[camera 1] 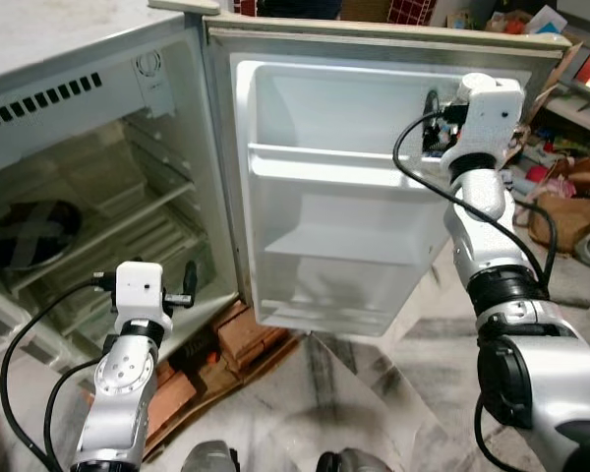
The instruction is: Restocking fridge
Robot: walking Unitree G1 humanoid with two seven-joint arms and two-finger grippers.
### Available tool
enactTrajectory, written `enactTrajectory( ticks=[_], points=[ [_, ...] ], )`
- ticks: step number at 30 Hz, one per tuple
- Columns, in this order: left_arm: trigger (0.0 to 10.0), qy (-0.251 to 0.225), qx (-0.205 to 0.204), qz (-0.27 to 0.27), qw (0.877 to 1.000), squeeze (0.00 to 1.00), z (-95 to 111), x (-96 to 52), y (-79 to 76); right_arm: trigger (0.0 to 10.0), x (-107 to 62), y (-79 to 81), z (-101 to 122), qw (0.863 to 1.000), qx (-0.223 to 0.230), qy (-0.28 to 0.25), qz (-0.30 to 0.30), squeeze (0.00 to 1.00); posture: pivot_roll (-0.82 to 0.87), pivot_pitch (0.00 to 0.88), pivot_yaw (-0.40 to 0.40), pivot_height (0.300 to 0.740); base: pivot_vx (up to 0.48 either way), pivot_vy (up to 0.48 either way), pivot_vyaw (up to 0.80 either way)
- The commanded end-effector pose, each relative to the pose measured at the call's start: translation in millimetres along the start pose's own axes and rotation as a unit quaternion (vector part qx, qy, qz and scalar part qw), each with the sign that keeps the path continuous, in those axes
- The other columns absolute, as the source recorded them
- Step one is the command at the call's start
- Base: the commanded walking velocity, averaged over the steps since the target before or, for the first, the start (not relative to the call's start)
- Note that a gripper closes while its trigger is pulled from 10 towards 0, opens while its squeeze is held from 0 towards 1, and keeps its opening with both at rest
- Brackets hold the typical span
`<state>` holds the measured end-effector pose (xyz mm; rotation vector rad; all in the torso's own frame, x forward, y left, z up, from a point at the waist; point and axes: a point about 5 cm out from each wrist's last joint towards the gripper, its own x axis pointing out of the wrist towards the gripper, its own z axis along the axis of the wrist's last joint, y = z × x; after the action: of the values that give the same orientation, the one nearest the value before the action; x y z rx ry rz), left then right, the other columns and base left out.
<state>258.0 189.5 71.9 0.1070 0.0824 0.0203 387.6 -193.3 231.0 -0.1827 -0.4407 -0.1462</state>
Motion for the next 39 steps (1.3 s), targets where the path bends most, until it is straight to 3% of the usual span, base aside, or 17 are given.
enactTrajectory(
  ticks=[1,6,9,13,14,20,25,27,28,29,30,39],
  points=[
    [10.0,0.001,0.002,-0.004,1.000,0.00,1,-0.5,-1.9,10.0,1.5,-5.4,12,0.999,-0.008,-0.036,-0.002,1.00,0.13,0.089,-0.041,0.740,0.000,0.000,0.00],
    [10.0,0.003,0.002,-0.004,1.000,0.00,0,-0.8,-2.8,10.0,-4.1,-3.5,19,0.998,-0.015,-0.059,0.011,1.00,0.13,0.083,-0.043,0.740,0.000,0.000,0.00],
    [10.0,0.000,0.007,0.006,1.000,0.00,0,-1.3,-1.1,10.0,-16.7,-0.8,28,0.996,-0.022,-0.084,0.022,1.00,0.13,0.080,-0.049,0.740,0.000,0.000,0.00],
    [10.0,0.006,0.011,0.022,1.000,0.00,-2,-2.2,3.2,10.0,-43.4,0.9,24,0.996,-0.029,-0.082,0.025,1.00,0.13,0.075,-0.056,0.740,0.000,0.000,0.00],
    [10.0,0.006,0.011,0.022,1.000,0.00,-2,-2.2,3.2,10.0,-43.4,0.9,24,0.996,-0.029,-0.082,0.025,1.00,0.13,0.075,-0.056,0.740,0.000,0.000,0.00],
    [10.0,0.012,0.014,0.025,1.000,0.00,-6,-4.1,3.1,10.0,-101.2,-3.3,-21,0.999,-0.025,0.031,-0.003,1.00,0.12,0.068,-0.059,0.740,0.000,0.000,0.00],
    [10.0,0.017,0.014,0.019,1.000,0.00,-8,-3.9,-1.4,10.0,-145.7,5.5,-59,0.990,0.000,0.143,0.011,1.00,0.10,0.065,-0.056,0.740,-0.144,0.000,0.00],
    [10.0,0.017,0.015,0.018,1.000,0.00,-8,-3.1,-2.3,10.0,-152.8,10.8,-67,0.985,0.015,0.169,0.023,0.95,0.09,0.066,-0.056,0.740,0.000,0.000,0.00],
    [10.0,0.017,0.015,0.018,1.000,0.00,-8,-2.7,-2.7,10.0,-155.4,12.0,-69,0.984,0.016,0.176,0.026,0.76,0.09,0.066,-0.056,0.740,0.000,0.000,0.00],
    [10.0,0.016,0.016,0.018,1.000,0.00,-8,-2.3,-3.1,10.0,-157.6,13.1,-70,0.983,0.014,0.182,0.030,0.29,0.10,0.067,-0.056,0.740,0.000,-0.255,0.00],
    [10.0,0.016,0.016,0.018,1.000,0.00,-7,-1.7,-3.2,10.0,-159.9,14.9,-71,0.982,0.015,0.187,0.036,0.00,0.09,0.068,-0.056,0.740,0.000,-0.270,0.00],
    [10.0,0.014,0.019,0.027,0.999,0.00,-6,0.0,-3.2,10.0,-163.3,20.7,-79,0.974,0.027,0.216,0.060,0.00,0.10,0.084,-0.068,0.740,-0.145,-0.295,0.00]
  ],
)
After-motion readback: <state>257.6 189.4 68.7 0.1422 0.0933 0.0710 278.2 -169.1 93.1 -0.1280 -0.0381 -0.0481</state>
